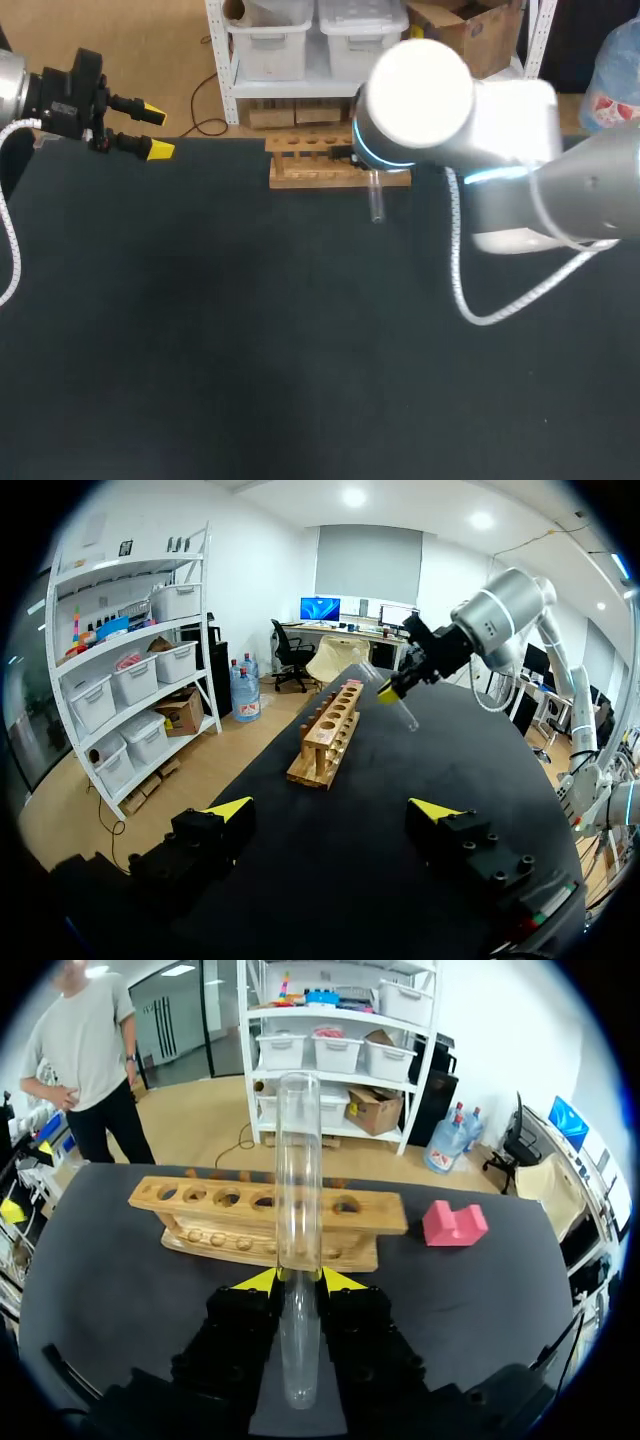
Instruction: Grasp the test tube, adjust it, and insert it.
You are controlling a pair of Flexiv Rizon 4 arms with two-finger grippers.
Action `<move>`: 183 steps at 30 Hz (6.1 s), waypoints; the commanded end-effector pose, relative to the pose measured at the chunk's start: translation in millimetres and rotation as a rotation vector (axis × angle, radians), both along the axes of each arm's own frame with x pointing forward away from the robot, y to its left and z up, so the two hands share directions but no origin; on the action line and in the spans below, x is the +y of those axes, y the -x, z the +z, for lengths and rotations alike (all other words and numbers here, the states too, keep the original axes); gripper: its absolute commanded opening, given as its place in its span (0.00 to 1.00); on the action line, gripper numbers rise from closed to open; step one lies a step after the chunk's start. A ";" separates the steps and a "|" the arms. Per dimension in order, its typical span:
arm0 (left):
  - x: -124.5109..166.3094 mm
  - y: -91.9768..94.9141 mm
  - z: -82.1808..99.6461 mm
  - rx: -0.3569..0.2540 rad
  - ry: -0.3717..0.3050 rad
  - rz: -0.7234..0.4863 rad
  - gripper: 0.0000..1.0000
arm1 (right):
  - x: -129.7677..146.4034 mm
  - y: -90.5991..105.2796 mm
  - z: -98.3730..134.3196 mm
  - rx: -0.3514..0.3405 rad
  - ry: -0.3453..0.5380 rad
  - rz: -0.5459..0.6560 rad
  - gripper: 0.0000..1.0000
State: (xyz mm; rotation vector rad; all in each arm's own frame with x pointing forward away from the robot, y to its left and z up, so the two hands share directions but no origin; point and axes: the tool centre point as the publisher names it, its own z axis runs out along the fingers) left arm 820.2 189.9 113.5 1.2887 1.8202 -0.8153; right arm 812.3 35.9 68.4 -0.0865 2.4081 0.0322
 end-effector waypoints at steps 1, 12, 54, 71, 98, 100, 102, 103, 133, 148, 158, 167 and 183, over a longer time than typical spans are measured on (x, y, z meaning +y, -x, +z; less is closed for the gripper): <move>0.2 -0.8 -0.7 -0.001 0.000 -0.002 1.00 | -14.3 22.0 18.5 -0.173 -0.028 0.018 0.00; 0.2 -0.8 -0.7 -0.001 0.000 -0.002 1.00 | -22.7 32.3 35.6 -0.311 -0.077 0.040 0.00; 0.2 -0.8 -0.7 -0.001 0.000 -0.002 1.00 | -27.8 35.5 42.0 -0.357 -0.086 0.015 0.00; 0.2 -0.8 -0.7 -0.001 0.000 -0.002 1.00 | -27.8 35.5 42.0 -0.357 -0.086 0.015 0.00; 0.2 -0.8 -0.7 -0.001 0.000 -0.002 1.00 | -27.8 35.5 42.0 -0.357 -0.086 0.015 0.00; 0.2 -0.8 -0.7 -0.001 0.000 -0.002 1.00 | -27.8 35.5 42.0 -0.357 -0.086 0.015 0.00; 0.2 -0.8 -0.7 -0.001 0.000 -0.002 1.00 | -27.8 35.5 42.0 -0.357 -0.086 0.015 0.00; 0.2 -0.8 -0.7 -0.001 0.000 -0.002 1.00 | -27.8 35.5 42.0 -0.357 -0.086 0.015 0.00; 0.2 -0.8 -0.7 -0.001 0.000 -0.002 1.00 | -27.8 35.5 42.0 -0.357 -0.086 0.015 0.00; 0.2 -0.8 -0.7 -0.001 0.000 -0.002 1.00 | 2.9 19.0 31.1 -0.384 -0.083 -0.040 0.00; 0.2 -0.8 -0.7 -0.001 0.000 -0.002 1.00 | 29.3 3.8 15.1 -0.389 -0.050 -0.091 0.00; 0.2 -0.8 -0.7 -0.001 0.000 -0.002 1.00 | 33.4 -0.4 4.5 -0.344 -0.018 -0.118 0.00; 0.2 -0.8 -0.7 -0.001 0.000 -0.002 1.00 | 37.2 -12.5 -17.7 -0.282 -0.004 -0.127 0.00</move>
